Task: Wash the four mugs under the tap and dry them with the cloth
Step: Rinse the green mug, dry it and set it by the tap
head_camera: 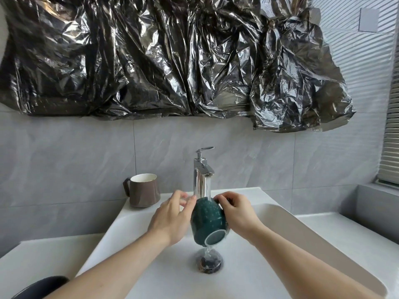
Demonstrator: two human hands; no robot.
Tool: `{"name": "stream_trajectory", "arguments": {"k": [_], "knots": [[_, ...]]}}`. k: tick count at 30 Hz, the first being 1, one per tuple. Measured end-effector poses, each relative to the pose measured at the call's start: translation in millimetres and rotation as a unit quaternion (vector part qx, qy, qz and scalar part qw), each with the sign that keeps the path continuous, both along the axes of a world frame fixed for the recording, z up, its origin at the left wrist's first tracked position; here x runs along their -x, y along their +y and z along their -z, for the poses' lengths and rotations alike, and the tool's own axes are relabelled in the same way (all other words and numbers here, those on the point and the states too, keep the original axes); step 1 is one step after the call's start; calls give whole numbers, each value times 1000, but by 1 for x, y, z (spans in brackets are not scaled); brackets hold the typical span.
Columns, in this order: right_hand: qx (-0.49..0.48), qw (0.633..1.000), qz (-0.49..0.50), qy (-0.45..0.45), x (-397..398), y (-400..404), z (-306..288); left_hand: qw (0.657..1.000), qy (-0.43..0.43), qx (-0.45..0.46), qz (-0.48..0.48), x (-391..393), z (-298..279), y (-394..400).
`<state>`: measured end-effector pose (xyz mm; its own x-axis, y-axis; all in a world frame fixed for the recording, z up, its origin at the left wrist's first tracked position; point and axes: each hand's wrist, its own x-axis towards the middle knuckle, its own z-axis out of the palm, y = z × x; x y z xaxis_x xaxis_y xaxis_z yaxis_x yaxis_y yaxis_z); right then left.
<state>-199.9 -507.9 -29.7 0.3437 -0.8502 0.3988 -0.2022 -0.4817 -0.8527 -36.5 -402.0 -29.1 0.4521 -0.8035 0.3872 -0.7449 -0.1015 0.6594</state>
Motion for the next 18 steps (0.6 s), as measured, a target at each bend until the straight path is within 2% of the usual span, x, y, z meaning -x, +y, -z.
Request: {"name": "stream_trajectory", "arguments": {"k": [4,6,9,14,16,18], "knots": [[-7,1000,23,10,2,-4,0,994,-52,95,-31,-3,-9,1],[-7,999,29,22,2,-6,1,986,-77,144,-20,1,-24,-1],[-4,999,38,34,1,-7,2,977,-134,166,14,17,-64,-12],[-5,999,28,40,2,-5,5,954,-297,42,22,40,-116,-41],[-2,999,27,40,2,-5,4,957,-290,-7,5,44,-123,-48],[-3,999,28,39,3,-5,3,963,-268,-18,-7,47,-123,-48]]}}
